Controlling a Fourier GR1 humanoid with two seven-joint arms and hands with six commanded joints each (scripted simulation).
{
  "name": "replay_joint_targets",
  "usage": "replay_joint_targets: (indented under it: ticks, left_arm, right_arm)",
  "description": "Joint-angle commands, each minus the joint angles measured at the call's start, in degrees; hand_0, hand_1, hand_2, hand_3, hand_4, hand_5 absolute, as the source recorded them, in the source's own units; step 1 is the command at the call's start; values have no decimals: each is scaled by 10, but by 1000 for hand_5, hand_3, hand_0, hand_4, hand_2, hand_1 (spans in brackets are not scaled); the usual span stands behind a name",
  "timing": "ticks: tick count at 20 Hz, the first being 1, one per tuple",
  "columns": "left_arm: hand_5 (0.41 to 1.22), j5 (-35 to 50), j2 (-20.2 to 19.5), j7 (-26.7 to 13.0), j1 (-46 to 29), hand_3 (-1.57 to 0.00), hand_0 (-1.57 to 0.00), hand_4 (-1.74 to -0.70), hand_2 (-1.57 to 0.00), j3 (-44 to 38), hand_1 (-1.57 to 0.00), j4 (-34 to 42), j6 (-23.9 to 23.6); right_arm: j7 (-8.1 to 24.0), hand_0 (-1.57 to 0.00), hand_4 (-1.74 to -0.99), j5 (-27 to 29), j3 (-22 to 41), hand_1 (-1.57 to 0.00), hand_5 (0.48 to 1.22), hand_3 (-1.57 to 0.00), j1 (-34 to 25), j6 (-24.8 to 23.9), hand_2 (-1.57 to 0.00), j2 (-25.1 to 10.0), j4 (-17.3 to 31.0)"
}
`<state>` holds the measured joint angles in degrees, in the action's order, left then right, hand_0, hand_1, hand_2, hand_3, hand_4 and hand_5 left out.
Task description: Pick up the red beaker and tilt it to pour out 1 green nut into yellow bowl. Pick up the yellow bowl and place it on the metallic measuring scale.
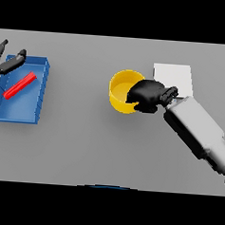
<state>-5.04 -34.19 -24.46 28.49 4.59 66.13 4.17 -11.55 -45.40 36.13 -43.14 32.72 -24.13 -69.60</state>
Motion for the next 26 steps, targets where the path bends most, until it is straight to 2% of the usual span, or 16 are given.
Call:
replay_joint_targets:
  ticks: [1, 3, 6, 7, 9, 11, 14, 17, 20, 21, 26]
  left_arm:
    - [702, 3, -1, 5, -2, 1, 1, -780, 1, -1, 1, 3, 3]
    - [702, 8, 0, 4, 5, 1, 1, -788, 1, -5, 1, -4, 5]
    - [704, 15, -2, 1, 2, 1, 1, -799, 1, -9, 1, 4, 7]
    - [704, 15, -3, 1, 2, 1, 1, -800, 1, -8, 1, 6, 8]
    - [710, 17, 3, -9, 4, 1, 1, -812, 1, -8, 1, 6, 6]
    - [723, 21, 2, -18, -3, 1, 1, -826, 1, -9, 1, 15, 5]
    - [737, 21, 2, -20, -2, 1, 1, -837, 1, -11, 1, 13, 2]
    - [746, 24, 2, -30, -3, 1, 1, -849, 1, -12, 1, 25, 1]
    - [760, 25, 0, -42, -10, 1, 1, -852, 1, -12, 1, 31, 2]
    - [761, 27, -2, -46, -7, 1, 1, -853, 1, -14, 1, 36, 2]
    - [784, 24, 6, -65, -3, 1, 1, -863, 1, -8, 1, 36, -3]
  right_arm:
    - [15, -1558, -1736, 2, -6, -1558, 1218, -1204, 3, 6, -1451, -8, -17]
    - [45, -1563, -1738, 3, -9, -1562, 1219, -1199, 15, 14, -1447, -13, -50]
    - [72, -1567, -1739, 7, -12, -1567, 1219, -1179, 35, 26, -1507, -13, -92]
    - [82, -1520, -1740, 9, -21, -1567, 1219, -1179, 37, 27, -1520, -16, -95]
    - [99, -1538, -1740, 11, -39, -1569, 1220, -1190, 31, 28, -1488, -33, -99]
    - [99, -1550, -1741, 8, -52, -1570, 1220, -1174, 24, 7, -1504, -43, -86]
    - [81, -1560, -1741, 1, -71, -1570, 1221, -1156, 9, -35, -1533, -60, -40]
    - [68, -1565, -1741, 1, -87, -1571, 1221, -1154, -4, -56, -1548, -76, -2]
    - [71, -1568, -1741, -6, -99, -1571, 1221, -1154, -16, -90, -1553, -74, 64]
    - [68, -1569, -1741, -5, -101, -1571, 1221, -1154, -13, -94, -1551, -76, 72]
    - [57, -1570, -1741, -7, -114, -1571, 1221, -1206, -32, -135, -1475, -63, 167]
